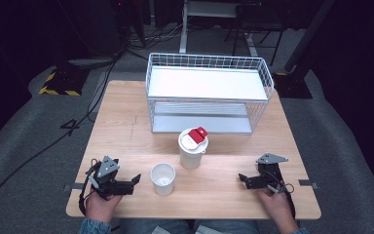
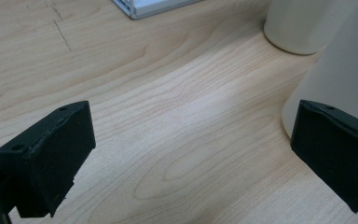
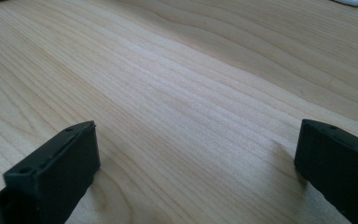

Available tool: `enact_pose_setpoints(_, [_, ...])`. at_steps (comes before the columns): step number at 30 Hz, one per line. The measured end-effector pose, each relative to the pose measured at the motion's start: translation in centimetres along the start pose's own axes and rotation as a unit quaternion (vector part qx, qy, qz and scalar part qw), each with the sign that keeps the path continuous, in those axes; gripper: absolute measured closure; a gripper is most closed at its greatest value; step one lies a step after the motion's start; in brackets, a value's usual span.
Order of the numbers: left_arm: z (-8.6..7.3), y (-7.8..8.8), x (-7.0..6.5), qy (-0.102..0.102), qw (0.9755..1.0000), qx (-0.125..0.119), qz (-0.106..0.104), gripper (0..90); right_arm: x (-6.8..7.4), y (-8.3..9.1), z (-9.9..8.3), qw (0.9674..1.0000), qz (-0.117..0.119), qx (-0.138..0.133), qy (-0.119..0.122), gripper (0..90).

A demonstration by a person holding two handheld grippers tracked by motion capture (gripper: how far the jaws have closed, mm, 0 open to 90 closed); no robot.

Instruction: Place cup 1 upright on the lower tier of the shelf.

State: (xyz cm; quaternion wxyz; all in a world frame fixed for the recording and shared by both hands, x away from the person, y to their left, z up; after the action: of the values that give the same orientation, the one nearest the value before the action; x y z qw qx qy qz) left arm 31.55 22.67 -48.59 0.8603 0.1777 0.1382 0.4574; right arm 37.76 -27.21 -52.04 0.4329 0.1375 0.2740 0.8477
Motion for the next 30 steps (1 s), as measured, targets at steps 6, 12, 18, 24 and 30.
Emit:
enact_pose_setpoints(6, [0.1, 1.5, -1.1, 0.001, 0.9996, -0.029, -0.001, 0.5, 0.0, 0.0, 0.0, 1.0, 0.0, 0.0, 0.0, 0.1])
enact_pose_setpoints(12, [0.2, 2.5, -2.4, -0.013, 0.999, -0.042, -0.007, 0.6, 0.0, 0.0, 0.0, 1.0, 0.0, 0.0, 0.0, 0.1])
enact_pose_setpoints(18, [0.1, 3.3, -4.1, -0.015, 0.9982, -0.055, -0.018, 0.6, 0.0, 0.0, 0.0, 1.0, 0.0, 0.0, 0.0, 0.1])
enact_pose_setpoints(24, [0.1, 3.9, -5.3, -0.023, 0.9975, -0.061, -0.026, 0.6, 0.0, 0.0, 0.0, 1.0, 0.0, 0.0, 0.0, 0.1])
enact_pose_setpoints(30, [0.2, 3.9, -6.5, -0.026, 0.9964, -0.069, -0.042, 0.8, 0.0, 0.0, 0.0, 1.0, 0.0, 0.0, 0.0, 0.1])
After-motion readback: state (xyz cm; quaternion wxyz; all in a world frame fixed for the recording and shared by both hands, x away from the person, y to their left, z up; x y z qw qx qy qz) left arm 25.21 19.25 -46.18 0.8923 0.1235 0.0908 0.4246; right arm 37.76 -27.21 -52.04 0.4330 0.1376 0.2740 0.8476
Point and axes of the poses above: each handheld gripper's, and its own axes: y roughly backward along the jaws, z roughly out of its top, x roughly to its left, the point moved 2 cm from there along -y, roughly forward along the jaws, and after that the axes turned 9 degrees about -x, right-handed, at the moved point
